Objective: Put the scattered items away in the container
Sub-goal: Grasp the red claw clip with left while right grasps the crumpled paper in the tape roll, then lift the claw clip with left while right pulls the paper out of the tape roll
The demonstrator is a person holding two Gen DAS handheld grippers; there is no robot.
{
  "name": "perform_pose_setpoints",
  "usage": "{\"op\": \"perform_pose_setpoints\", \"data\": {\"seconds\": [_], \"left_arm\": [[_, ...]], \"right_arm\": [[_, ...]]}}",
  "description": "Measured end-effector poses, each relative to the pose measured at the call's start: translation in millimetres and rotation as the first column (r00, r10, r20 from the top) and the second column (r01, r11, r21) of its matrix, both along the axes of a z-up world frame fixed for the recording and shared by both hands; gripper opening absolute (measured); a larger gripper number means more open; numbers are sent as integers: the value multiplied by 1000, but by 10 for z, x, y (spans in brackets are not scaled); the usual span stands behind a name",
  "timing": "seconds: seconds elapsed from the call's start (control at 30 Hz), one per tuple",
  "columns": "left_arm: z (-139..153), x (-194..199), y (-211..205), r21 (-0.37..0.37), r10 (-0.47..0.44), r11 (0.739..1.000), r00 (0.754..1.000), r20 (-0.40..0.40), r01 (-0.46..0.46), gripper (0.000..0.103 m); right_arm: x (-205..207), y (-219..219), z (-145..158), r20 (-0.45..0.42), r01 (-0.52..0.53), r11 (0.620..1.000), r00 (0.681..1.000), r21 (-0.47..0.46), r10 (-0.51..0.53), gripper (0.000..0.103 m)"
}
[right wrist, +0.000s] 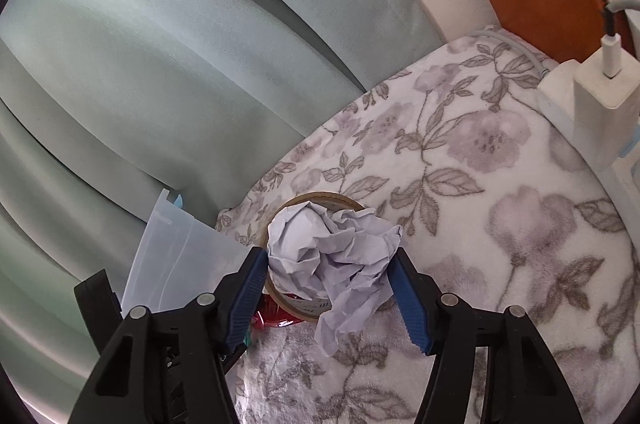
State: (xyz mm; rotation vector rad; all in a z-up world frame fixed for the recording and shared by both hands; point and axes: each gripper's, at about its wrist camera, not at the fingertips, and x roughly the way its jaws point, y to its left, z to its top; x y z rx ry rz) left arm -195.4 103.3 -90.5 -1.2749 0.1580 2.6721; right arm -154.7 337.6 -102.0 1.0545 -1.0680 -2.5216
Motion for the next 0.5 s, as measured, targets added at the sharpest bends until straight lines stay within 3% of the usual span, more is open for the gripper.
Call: {"op": "perform_pose_setpoints", "data": {"seconds": [0.23, 0.27, 0.3, 0.5], "left_arm": [[165, 259, -56, 43, 0, 999, 1000, -9, 0, 36], [195, 306, -64, 48, 1, 999, 1000, -13, -1, 35], [214, 340, -72, 49, 3, 999, 1000, -12, -2, 35], [304, 538, -89, 68, 6, 998, 1000, -23, -4, 35]], "right_arm": [[277, 77, 144, 6, 47, 999, 999, 18, -47, 58], [325, 89, 173, 1, 51, 999, 999, 18, -51, 38], [369, 105, 201, -1, 51, 999, 999, 17, -51, 31], [553, 126, 289, 22, 50, 998, 998, 42, -51, 30]]}}
